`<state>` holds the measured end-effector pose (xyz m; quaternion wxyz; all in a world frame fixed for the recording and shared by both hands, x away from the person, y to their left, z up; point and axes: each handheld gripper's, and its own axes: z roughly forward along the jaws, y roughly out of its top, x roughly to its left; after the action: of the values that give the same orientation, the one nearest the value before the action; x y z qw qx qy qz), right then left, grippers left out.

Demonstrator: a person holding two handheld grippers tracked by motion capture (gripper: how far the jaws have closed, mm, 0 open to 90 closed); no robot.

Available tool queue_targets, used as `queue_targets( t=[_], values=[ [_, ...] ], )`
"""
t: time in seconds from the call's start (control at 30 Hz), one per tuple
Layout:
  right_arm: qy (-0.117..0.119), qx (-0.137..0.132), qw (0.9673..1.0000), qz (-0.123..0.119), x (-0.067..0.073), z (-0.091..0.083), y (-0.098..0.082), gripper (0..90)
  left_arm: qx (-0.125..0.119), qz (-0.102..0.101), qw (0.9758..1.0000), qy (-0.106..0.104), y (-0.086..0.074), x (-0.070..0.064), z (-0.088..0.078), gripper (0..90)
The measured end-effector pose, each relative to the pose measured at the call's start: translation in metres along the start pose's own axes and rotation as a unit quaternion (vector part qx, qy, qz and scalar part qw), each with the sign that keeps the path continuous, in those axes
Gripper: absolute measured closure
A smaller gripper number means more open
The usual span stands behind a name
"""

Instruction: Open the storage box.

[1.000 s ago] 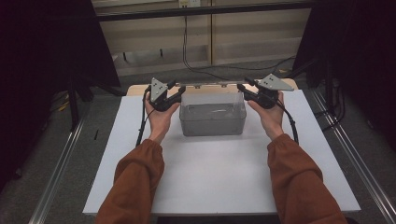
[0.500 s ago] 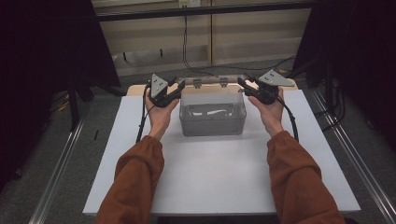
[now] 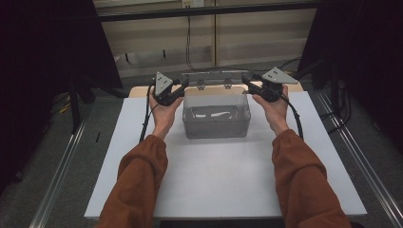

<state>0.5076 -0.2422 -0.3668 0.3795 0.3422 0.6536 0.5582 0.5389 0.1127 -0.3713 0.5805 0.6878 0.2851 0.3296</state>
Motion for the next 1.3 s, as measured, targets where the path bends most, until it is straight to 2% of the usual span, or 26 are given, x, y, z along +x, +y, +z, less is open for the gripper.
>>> queue_targets(
  t=[0.2,0.3,0.47,0.63,0.7,0.73,0.83,0.93,1.03,1.07,1.3],
  values=[
    [0.004,0.008,1.0,0.002,-0.003,0.01,-0.001,60.3,-0.003,-0.004,1.0,0.003,0.001,0.002,0.002,68.0],
    [0.007,0.009,0.9999,0.012,-0.005,0.014,-0.005,63.5,-0.001,0.002,1.0,0.001,0.002,0.004,0.003,69.3],
    [0.008,0.011,0.9997,0.02,-0.007,0.019,-0.008,64.8,0.0,-0.003,1.0,0.001,0.002,0.007,0.006,69.9],
    [0.007,0.014,0.9997,0.02,-0.008,0.022,-0.007,64.3,0.0,-0.009,0.9999,0.011,-0.002,0.009,0.011,64.8],
    [0.006,0.015,0.9997,0.017,-0.009,0.023,-0.007,64.6,-0.003,-0.014,0.9999,0.005,-0.003,0.009,0.015,63.0],
    [0.006,0.015,0.9997,0.016,-0.009,0.023,-0.007,64.6,0.002,-0.01,0.9999,0.005,-0.003,0.009,0.015,63.1],
    [0.004,0.017,0.9997,0.018,-0.01,0.025,-0.007,64.6,0.004,-0.011,0.9999,0.005,-0.004,0.01,0.018,64.3],
    [-0.001,0.015,0.9995,0.028,-0.011,0.026,-0.009,60.5,0.01,-0.006,0.9999,0.006,-0.005,0.011,0.021,64.8],
    [-0.001,0.019,0.9995,0.027,-0.013,0.028,-0.011,60.3,0.015,-0.006,0.9999,0.005,-0.006,0.012,0.022,66.2],
    [-0.001,0.021,0.9994,0.027,-0.013,0.029,-0.012,60.6,0.01,-0.014,0.9998,0.004,-0.007,0.011,0.024,67.3],
    [-0.002,0.029,0.9992,0.026,-0.018,0.034,-0.015,63.0,0.01,-0.015,0.9998,-0.004,-0.009,0.018,0.026,70.9]
  ],
)
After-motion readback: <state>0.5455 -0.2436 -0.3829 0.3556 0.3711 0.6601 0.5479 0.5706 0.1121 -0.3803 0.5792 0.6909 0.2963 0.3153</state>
